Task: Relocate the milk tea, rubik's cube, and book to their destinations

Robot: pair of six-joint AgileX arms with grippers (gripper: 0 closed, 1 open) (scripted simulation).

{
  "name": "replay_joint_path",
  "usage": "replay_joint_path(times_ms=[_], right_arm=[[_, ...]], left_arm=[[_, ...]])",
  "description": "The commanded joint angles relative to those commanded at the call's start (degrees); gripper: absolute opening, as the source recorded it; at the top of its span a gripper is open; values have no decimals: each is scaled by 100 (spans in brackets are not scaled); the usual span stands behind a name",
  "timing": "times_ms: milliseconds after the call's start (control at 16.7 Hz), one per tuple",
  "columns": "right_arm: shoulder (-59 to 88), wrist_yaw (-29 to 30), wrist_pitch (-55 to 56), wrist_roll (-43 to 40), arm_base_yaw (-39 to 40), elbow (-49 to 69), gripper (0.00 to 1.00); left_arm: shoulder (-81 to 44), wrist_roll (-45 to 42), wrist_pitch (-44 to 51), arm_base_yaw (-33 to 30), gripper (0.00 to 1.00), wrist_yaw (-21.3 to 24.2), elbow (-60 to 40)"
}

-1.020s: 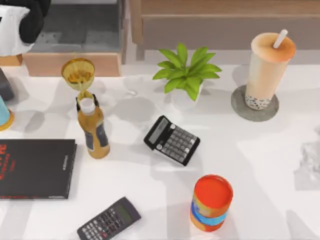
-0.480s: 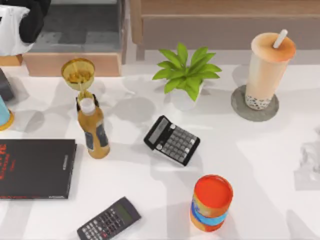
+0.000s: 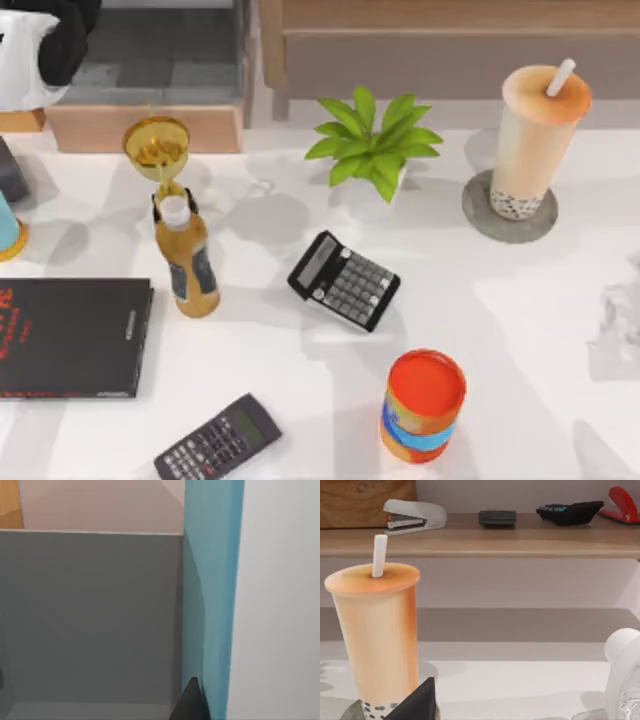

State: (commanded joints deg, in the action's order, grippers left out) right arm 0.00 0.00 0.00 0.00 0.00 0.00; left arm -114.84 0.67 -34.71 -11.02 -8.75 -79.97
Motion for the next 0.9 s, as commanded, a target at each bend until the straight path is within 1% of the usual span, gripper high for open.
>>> replay_joint_path(times_ms=[480,900], right_arm=[[0,0,0,0,0,0,100],[0,0,0,0,0,0,100]], left_arm=[[10,-8,0,-12,0,-2,1],[286,-10,119,-33,0,-27,159]])
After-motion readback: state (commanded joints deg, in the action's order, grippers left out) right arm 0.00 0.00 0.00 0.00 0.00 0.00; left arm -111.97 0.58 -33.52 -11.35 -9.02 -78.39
